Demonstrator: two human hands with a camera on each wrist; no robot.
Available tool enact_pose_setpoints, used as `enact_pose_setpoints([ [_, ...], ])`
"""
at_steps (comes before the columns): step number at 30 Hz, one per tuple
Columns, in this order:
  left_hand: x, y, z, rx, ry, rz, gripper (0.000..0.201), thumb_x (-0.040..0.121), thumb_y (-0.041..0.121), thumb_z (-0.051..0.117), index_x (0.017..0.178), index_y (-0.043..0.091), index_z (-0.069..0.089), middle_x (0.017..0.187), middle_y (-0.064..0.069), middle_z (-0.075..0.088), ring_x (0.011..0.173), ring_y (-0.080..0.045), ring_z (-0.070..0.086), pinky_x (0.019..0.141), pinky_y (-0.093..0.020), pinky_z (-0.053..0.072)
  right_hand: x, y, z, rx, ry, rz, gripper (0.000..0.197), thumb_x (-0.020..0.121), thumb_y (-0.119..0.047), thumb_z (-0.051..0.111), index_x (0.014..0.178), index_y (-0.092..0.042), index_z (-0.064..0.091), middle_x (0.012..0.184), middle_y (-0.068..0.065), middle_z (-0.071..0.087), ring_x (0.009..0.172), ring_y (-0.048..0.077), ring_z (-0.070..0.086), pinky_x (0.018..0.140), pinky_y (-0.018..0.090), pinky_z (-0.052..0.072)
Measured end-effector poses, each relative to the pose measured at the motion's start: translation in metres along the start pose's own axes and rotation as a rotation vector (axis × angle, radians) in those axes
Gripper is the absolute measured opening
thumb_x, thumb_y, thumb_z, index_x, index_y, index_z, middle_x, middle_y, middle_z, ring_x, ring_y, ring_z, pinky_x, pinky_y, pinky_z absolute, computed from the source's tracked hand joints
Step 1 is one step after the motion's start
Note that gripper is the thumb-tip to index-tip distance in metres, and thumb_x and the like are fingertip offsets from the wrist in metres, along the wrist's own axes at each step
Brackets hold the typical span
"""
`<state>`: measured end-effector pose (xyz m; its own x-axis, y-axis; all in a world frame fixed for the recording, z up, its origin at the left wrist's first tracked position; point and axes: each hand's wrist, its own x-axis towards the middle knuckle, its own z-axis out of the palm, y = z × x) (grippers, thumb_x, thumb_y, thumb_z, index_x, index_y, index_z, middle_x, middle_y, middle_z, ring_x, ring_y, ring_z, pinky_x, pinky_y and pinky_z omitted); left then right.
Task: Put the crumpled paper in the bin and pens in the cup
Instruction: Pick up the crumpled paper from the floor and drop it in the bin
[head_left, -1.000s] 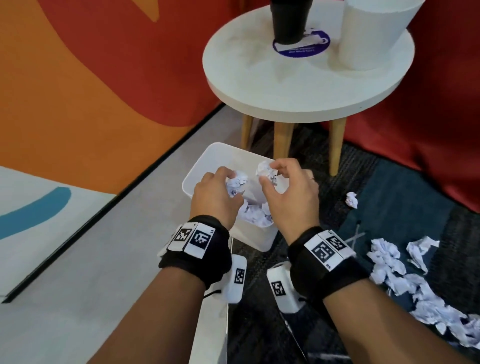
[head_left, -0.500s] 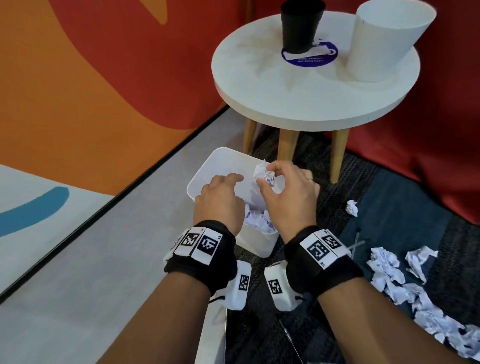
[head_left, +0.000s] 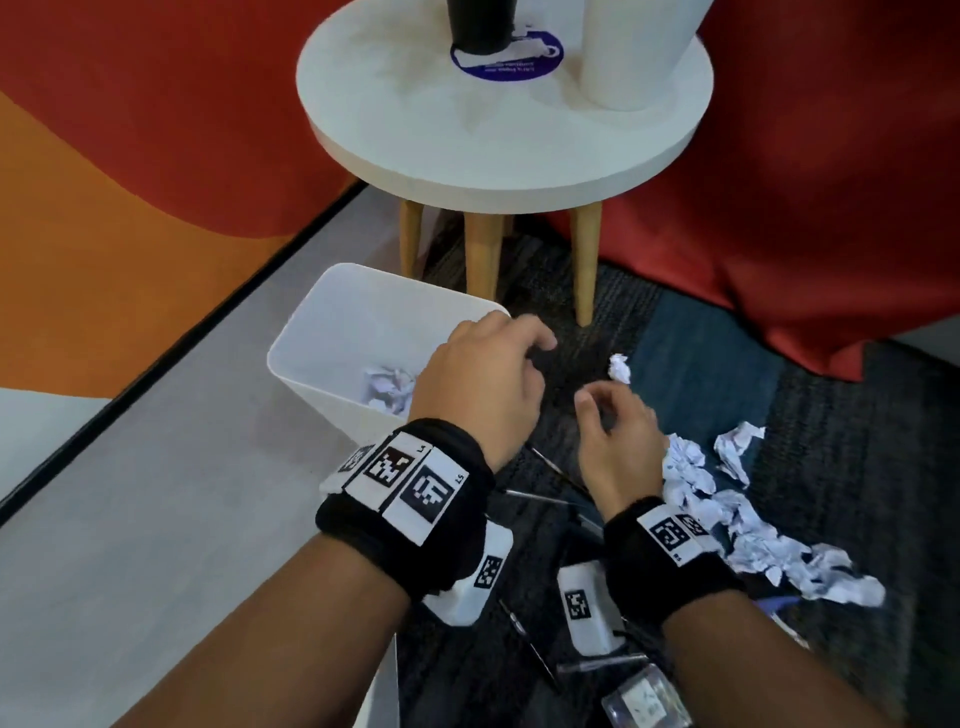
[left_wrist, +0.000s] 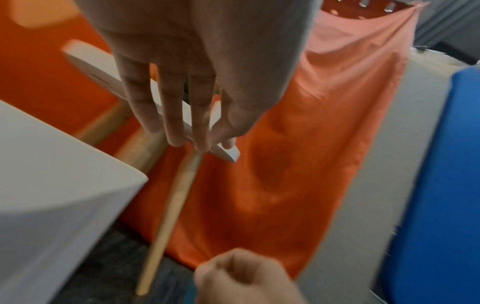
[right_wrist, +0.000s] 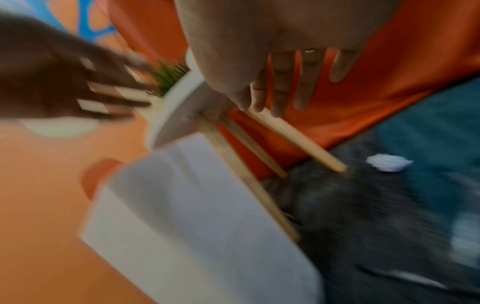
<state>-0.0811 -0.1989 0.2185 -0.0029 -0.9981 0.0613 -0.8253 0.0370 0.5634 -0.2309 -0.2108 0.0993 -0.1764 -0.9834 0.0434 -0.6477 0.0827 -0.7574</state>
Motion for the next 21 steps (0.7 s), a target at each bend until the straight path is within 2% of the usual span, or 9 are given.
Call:
enact_pose_setpoints([
  [3,0.003,0.021,0.035,-0.037,-0.117,0.126,0.026,0.089,0.014,0.05,0.109,0.026,0.062,0.107,0.002,0.061,0.104,-0.023,0.053,0.086,-0.041,0.046,-0.009,0.061,-0.001,-0.123,-0.107,0.077,0.006,0.092,-0.036,0.053,0.088,-0.033,0.057,0.09,-0.006,0.067,0.093,0.023,0.06,0.091,0.051,0.045],
  [8,0.008,0.036,0.105,-0.001,-0.331,0.151,0.023,0.091,0.019,0.047,0.106,0.031,0.059,0.105,0.005,0.059,0.101,-0.023,0.054,0.084,-0.04,0.048,-0.007,0.149,0.002,-0.4,-0.25,0.169,0.016,0.093,-0.027,0.052,0.098,-0.018,0.064,0.099,0.006,0.069,0.095,0.032,0.062,0.079,0.041,0.05],
  [10,0.007,0.034,0.134,0.015,-0.406,0.157,0.022,0.092,0.019,0.046,0.106,0.032,0.058,0.107,0.004,0.058,0.102,-0.025,0.054,0.085,-0.041,0.048,0.0,0.179,0.003,-0.497,-0.303,0.218,0.018,0.093,-0.026,0.052,0.103,-0.016,0.062,0.106,0.011,0.065,0.101,0.034,0.06,0.082,0.041,0.05],
  [12,0.003,0.028,0.164,0.042,-0.466,0.153,0.022,0.093,0.02,0.046,0.106,0.033,0.058,0.111,0.003,0.059,0.105,-0.025,0.054,0.086,-0.041,0.048,0.007,0.205,0.001,-0.621,-0.329,0.247,0.026,0.092,-0.029,0.053,0.115,-0.017,0.056,0.12,0.012,0.056,0.112,0.036,0.053,0.09,0.042,0.047],
  [14,-0.003,0.021,0.189,0.051,-0.501,0.133,0.023,0.092,0.02,0.046,0.104,0.033,0.059,0.114,0.003,0.061,0.105,-0.024,0.056,0.087,-0.038,0.048,0.014,0.227,-0.001,-0.703,-0.344,0.299,0.043,0.092,-0.034,0.054,0.132,-0.022,0.044,0.139,0.012,0.041,0.124,0.038,0.044,0.097,0.045,0.042],
  [16,-0.011,0.016,0.214,0.078,-0.56,0.139,0.024,0.091,0.018,0.044,0.104,0.033,0.058,0.116,0.003,0.061,0.106,-0.023,0.056,0.087,-0.036,0.049,0.019,0.245,0.0,-0.687,-0.381,0.38,0.057,0.092,-0.041,0.054,0.143,-0.032,0.03,0.153,0.008,0.023,0.134,0.041,0.033,0.104,0.05,0.038],
  [18,-0.018,0.013,0.232,0.121,-0.639,0.156,0.025,0.092,0.017,0.043,0.105,0.033,0.057,0.117,0.003,0.059,0.108,-0.023,0.055,0.087,-0.036,0.048,0.02,0.256,0.004,-0.655,-0.42,0.413,0.061,0.091,-0.042,0.055,0.145,-0.036,0.026,0.153,0.009,0.022,0.134,0.043,0.031,0.105,0.052,0.037],
  [21,-0.028,0.009,0.251,0.142,-0.681,0.171,0.024,0.092,0.018,0.043,0.108,0.031,0.057,0.117,0.001,0.059,0.109,-0.023,0.056,0.089,-0.036,0.049,0.017,0.269,0.012,-0.652,-0.45,0.38,0.054,0.091,-0.037,0.057,0.14,-0.028,0.036,0.138,0.014,0.037,0.127,0.043,0.037,0.104,0.047,0.037],
])
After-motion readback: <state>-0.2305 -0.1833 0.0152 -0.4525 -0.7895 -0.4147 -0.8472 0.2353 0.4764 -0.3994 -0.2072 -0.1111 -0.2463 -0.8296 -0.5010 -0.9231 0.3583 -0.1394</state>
